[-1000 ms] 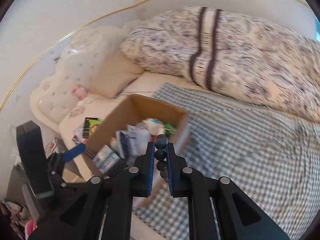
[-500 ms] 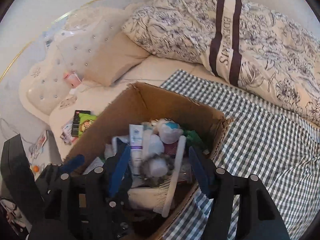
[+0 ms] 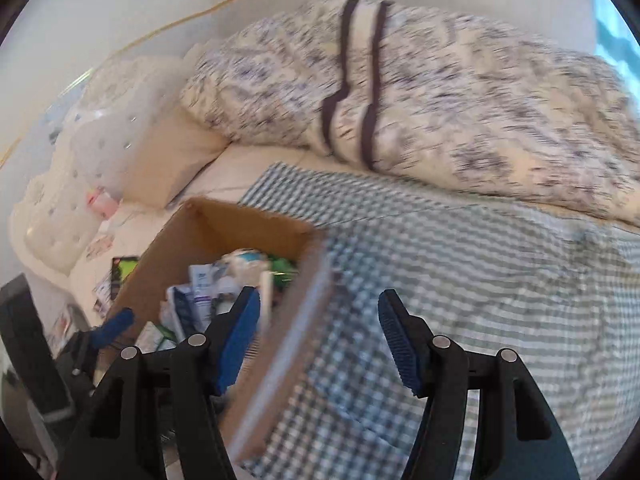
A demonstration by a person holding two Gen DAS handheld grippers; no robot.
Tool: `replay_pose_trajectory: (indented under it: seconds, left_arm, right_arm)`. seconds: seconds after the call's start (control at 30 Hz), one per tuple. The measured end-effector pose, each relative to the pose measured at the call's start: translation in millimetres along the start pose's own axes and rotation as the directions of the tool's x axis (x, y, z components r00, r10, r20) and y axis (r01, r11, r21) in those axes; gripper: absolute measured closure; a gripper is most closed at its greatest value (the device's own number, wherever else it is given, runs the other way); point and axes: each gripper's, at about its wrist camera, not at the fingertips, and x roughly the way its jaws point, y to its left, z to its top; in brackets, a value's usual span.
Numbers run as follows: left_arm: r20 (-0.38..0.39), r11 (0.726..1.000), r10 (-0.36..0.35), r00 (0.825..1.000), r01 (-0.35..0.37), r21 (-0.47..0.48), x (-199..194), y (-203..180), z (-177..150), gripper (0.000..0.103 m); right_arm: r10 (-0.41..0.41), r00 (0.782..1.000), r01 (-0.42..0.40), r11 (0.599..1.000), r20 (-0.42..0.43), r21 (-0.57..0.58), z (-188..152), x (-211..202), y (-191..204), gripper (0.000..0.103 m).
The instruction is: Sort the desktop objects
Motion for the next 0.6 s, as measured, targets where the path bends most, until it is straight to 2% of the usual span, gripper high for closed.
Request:
replay_pose_trajectory:
  seconds: [0.13,0.27,0.47,0.6]
  left_arm:
    - [0.038,0.999,-0.029,0.999,0.028,0.033,-23,-30,2,0.0]
    - [0.051,0.997,-0.046,0.998,0.043,0.061,-33,-56,-4,0.0]
    - [0.05,0.994,-0.066,0.997,0.062,0.088,-33,-79,-20,0.0]
    - [0.032,0.992,-0.08,0.996,0.076,0.098,-30,-91,-28,0.0]
  right_arm:
    - [-0.075,0.996,0.072,0.996,0.05,0.05,-11,-43,-32,0.032]
    - [-0.161,0.983,0.155,0.985,0.084,0.073,-29,-67,-60,0.031]
    - [-0.253,0.967,0.248,0.964,0.039,0.1,-69,-60,-95,0.031]
    - [-0.256,0.967,0.255,0.96,-0.006,0.117,-87,-47,-107,0.027]
